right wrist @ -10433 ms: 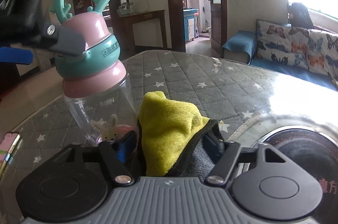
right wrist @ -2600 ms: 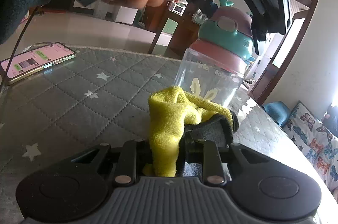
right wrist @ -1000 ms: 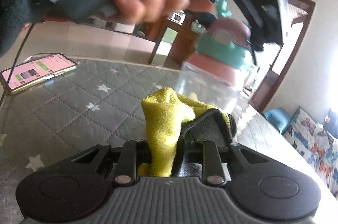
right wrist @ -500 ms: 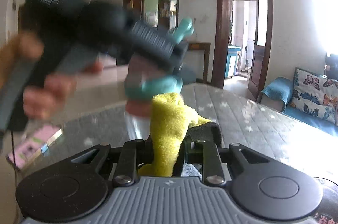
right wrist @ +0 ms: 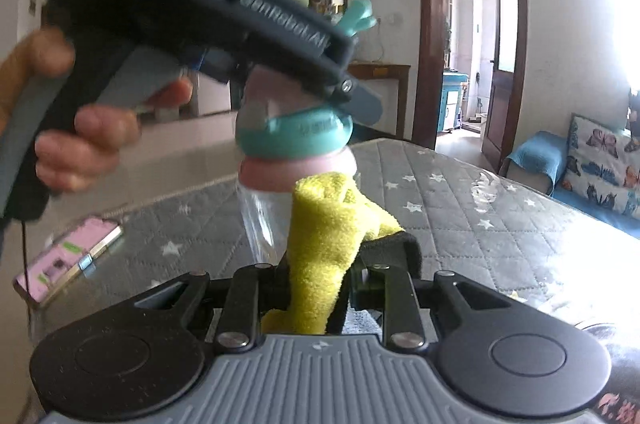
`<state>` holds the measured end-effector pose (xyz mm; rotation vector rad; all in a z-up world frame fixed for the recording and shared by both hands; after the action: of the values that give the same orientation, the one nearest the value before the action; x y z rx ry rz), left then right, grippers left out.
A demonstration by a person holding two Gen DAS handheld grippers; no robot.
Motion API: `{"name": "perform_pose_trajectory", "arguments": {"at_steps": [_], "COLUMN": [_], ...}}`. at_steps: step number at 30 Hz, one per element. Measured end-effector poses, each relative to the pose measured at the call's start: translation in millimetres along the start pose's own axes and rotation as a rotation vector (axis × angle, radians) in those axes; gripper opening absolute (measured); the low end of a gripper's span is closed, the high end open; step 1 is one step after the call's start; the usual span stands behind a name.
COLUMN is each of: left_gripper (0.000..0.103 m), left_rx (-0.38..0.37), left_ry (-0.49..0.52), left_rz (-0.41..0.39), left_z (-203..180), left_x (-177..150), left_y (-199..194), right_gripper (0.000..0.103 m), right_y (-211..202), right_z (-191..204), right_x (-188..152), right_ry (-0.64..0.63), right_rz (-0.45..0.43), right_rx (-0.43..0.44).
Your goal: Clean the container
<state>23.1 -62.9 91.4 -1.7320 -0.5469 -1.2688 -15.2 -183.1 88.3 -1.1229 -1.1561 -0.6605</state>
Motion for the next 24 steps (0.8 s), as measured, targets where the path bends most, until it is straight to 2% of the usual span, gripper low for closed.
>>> {"name": "perform_pose_trajectory", "arguments": {"at_steps": [6,13,19,24], "left_gripper": [0.063,0.063,0.063,0.063], "left_rx": [0.005,-0.014,-0.015,0.012], "left_ry": [0.006,0.048,0.063,0.073], "left_rz": [0.002,0.006,0.011,0.006], "left_z": [-2.4,-12.1,-18.1,-23.5], "left_x": [-0.1,-1.7,-2.1,-4.0], "left_y": [0.9,2.0,5.3,2.6], "right_gripper": [0.023,0.023,0.024,0.027], "right_y": [16.0,12.4,13.5,17.3], "right_z": [9.5,18.0,27.3,34.1], "right_x": [-9.5,-7.7,-5.8,-10.8], "right_ry": [-0.045,-0.197,-0.316,-0.332], "right_rz": [0.055,0.042,0.021,0.026], "right_rx": [-0.033,-0.173,-0.216,-0.206]}}
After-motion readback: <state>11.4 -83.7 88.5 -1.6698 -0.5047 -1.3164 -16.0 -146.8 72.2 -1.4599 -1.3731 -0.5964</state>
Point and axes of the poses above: each gripper's, at about its wrist camera, not at the fingertips, and y roughly the way its jaws point, z to its left, x to its top, the point moved 5 cm from there along y, roughly the way its jaws point, and after that the axes turned 8 degrees about -z, right-handed, at the moved point
